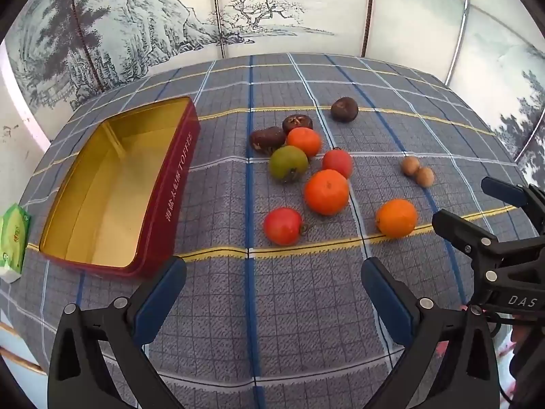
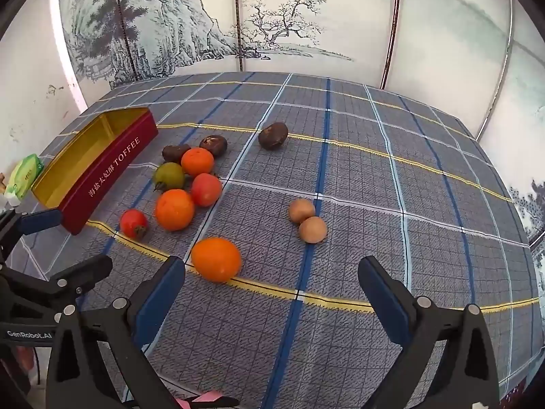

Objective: Organize fruits
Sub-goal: 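Move the left tool toward the red tomato in the fruit cluster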

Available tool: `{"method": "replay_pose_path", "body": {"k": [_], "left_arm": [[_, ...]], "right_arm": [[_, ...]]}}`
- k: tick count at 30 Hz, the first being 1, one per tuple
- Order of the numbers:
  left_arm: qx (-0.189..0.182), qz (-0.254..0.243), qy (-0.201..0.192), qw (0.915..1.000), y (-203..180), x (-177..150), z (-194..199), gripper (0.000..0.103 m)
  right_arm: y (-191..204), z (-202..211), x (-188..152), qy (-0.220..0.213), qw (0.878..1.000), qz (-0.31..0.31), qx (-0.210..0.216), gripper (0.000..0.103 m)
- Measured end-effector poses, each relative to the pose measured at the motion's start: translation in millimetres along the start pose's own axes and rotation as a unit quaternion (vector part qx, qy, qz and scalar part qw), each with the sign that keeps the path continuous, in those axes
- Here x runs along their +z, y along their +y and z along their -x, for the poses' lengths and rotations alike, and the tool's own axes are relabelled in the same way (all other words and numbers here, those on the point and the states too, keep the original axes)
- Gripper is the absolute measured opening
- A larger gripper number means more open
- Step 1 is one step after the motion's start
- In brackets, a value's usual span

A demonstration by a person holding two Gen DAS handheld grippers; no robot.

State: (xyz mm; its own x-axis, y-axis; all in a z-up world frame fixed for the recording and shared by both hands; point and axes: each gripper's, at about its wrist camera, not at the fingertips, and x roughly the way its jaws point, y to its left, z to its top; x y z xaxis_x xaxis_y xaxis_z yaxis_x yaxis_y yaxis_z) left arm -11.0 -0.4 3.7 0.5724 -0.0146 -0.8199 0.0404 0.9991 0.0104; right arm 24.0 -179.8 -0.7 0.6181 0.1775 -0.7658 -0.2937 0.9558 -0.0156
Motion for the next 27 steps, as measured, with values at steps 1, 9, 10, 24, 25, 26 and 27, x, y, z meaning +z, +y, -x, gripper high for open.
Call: {"method": "replay_pose_path", "body": {"k": [1,9,10,24,25,26,27], "left_arm": [[-0.003,-0.003,0.0,1.0,0,-1,1,0.101],[-0.014,-0.002,0.011,0.9998,1,-5,-3,0.102],[-0.018,-0.003,0.01,0.9998,2,-6,-2,0.101],[-0.009,0.03,0.017,0.9994,18,-4,-4,0.094],[-0.01,0.033,0.02,0.9992,20,-4,-5,0.094],[-0.009,0.036,0.022,0.9991,22,-4,-6,0.094],[-0.007,0.037,0.021,0.9991,22,-5,-6,0.094]], "right_arm": [[2,1,0,-0.001,1.0,0.0,-0.001,0.101],[13,2,1,0.002,1.0,-0.003,0.001,0.101],[12,3,0,0.003,1.0,-0.004,0.004,0.101],[19,-4,-5,0.005,1.0,0.0,0.016,0.101],[19,-5,-6,0.006,1.0,-0.001,0.017,0.101],[19,-6,-6,0.006,1.0,-0.002,0.018,0.101],[19,-7,-6,0.007,1.0,-0.002,0.018,0.101]]}}
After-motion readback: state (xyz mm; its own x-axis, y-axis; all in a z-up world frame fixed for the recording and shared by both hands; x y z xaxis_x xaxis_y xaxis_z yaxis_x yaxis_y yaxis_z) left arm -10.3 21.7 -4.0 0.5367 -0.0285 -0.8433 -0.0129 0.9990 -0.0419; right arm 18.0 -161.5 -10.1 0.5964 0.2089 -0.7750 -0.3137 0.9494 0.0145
